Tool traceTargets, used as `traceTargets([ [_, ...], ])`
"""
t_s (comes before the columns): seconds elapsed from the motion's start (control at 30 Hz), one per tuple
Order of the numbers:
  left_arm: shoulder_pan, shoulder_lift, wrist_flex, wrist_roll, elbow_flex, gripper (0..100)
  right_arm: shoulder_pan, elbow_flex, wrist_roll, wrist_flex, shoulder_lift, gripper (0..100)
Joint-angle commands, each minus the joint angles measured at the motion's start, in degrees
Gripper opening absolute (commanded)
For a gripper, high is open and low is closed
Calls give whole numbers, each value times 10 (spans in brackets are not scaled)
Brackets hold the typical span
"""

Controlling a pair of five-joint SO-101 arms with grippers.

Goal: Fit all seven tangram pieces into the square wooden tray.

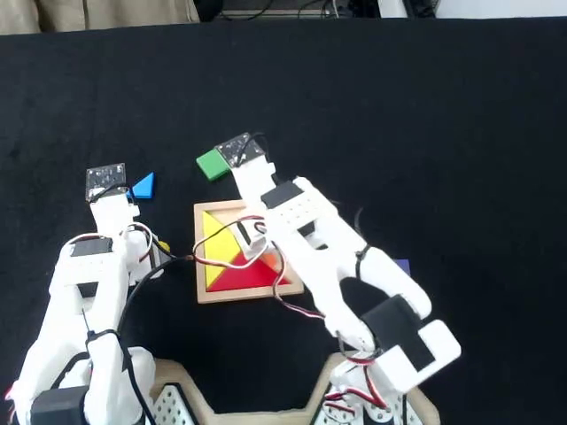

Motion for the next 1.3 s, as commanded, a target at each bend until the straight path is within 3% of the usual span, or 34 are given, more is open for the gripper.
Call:
traceTargets([
  [0.0,8,-11,-5,5,0,234,25,0,11,-2,-29,100],
  [0.23,8,-11,-5,5,0,234,55,0,11,-1,-32,100],
  [0.57,9,-11,-6,5,0,234,46,-30,12,-14,-29,96],
  [0.63,9,-11,-6,5,0,234,35,-48,33,-26,-25,59],
  [0.7,9,-11,-6,5,0,234,24,-66,58,-35,-9,13],
  [0.87,9,-11,-6,5,0,234,22,-146,67,-13,80,46],
  [1.03,9,-10,-6,5,0,234,23,-224,68,38,156,11],
  [1.27,9,-10,-6,5,0,234,25,-217,68,52,174,12],
])
